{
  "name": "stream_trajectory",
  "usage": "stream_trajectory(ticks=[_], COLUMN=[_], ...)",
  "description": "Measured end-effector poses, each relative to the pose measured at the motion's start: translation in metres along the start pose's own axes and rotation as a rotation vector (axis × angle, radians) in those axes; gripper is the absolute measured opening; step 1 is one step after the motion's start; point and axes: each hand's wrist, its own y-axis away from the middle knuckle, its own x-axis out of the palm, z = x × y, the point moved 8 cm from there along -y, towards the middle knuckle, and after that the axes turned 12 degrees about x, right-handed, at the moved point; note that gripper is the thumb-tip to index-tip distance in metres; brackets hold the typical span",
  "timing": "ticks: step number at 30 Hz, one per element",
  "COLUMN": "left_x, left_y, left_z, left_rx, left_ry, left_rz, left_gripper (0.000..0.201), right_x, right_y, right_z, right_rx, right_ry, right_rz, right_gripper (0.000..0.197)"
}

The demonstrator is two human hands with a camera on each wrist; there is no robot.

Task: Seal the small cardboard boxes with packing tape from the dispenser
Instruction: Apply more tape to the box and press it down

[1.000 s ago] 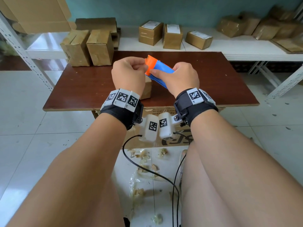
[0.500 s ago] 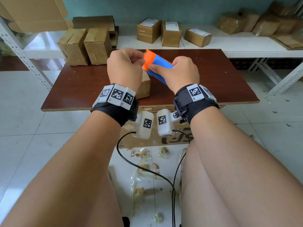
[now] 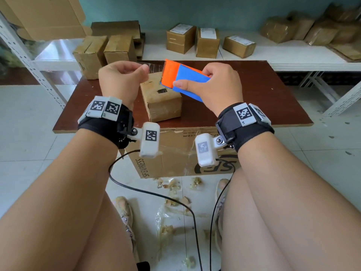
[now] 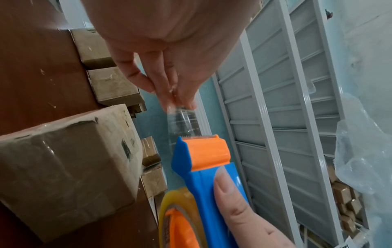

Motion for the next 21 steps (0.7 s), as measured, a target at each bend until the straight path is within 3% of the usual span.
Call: stream_trajectory(ticks=[7, 13, 17, 21], left_x=[-0.002, 0.001, 0.000, 0.004], left_y=[0.002, -0.004, -0.003, 0.002], left_z=[-0.005, 0.013, 0.009, 0.007], left_rx=[0.066, -0.049, -0.044, -0.072], left_ry=[-0.042, -0.041, -0.050, 0.142], left_rz=[-0.025, 0.037, 0.072, 0.138], left_gripper=[0.013, 0.020, 0.018, 0.009], right_x=[0.000, -0.007, -0.010, -0.016], right_y=[0.005, 0.009, 0.011, 0.010], right_z=[0.001, 0.001, -0.001, -0.005], right_rx=[-0.020, -0.031, -0.010, -0.021], right_ry=[0.041, -0.046, -0.089, -0.080], right_rz=[0.048, 0.110, 0.179, 0.197], right_gripper=[0.093, 0.091, 0.094, 0.088])
